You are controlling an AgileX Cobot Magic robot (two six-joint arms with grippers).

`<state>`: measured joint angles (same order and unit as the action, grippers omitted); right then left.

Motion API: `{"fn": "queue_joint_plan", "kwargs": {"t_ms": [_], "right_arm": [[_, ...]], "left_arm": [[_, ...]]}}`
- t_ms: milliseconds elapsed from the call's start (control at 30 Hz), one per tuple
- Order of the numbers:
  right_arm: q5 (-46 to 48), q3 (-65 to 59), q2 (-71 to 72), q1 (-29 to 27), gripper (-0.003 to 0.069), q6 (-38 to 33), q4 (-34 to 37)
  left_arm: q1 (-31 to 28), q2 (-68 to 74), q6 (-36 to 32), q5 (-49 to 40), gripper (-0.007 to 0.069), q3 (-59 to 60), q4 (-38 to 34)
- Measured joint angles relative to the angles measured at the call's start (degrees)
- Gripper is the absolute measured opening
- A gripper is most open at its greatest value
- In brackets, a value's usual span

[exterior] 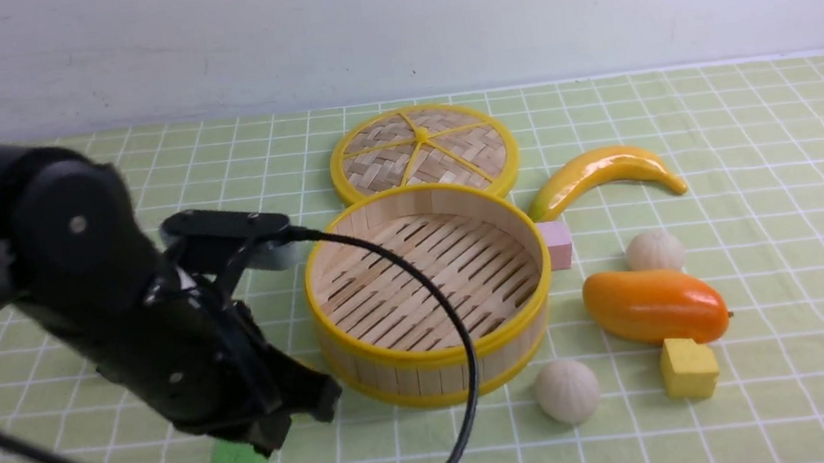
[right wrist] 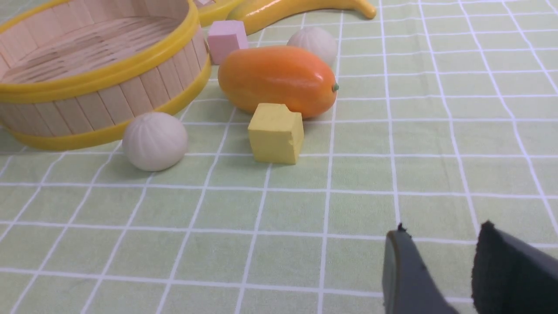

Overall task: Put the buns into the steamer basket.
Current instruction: Use the left arm to grab a steamed stuffed bun

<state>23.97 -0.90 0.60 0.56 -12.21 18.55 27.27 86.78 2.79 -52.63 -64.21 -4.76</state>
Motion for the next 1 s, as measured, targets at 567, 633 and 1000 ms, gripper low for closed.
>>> {"fn": "queue_joint_plan", "kwargs": {"t_ms": [567,633,1000], "right_arm": [[0.0,0.0,0.0,0.0,0.0239,0.0,0.0],[0.0,0.0,0.0,0.0,0.0239,0.0,0.0],[0.0,0.0,0.0,0.0,0.0239,0.0,0.0]], "left_arm": [[-7.9,16.82,-15.62,4.26,0.0099,-11.1,-2.73],[-7.9,17.36,-16.11,5.93,0.0154,-11.14,-1.62],[-7.9,21.17,-16.41,9.35,0.0278,-11.14,-0.12]]}}
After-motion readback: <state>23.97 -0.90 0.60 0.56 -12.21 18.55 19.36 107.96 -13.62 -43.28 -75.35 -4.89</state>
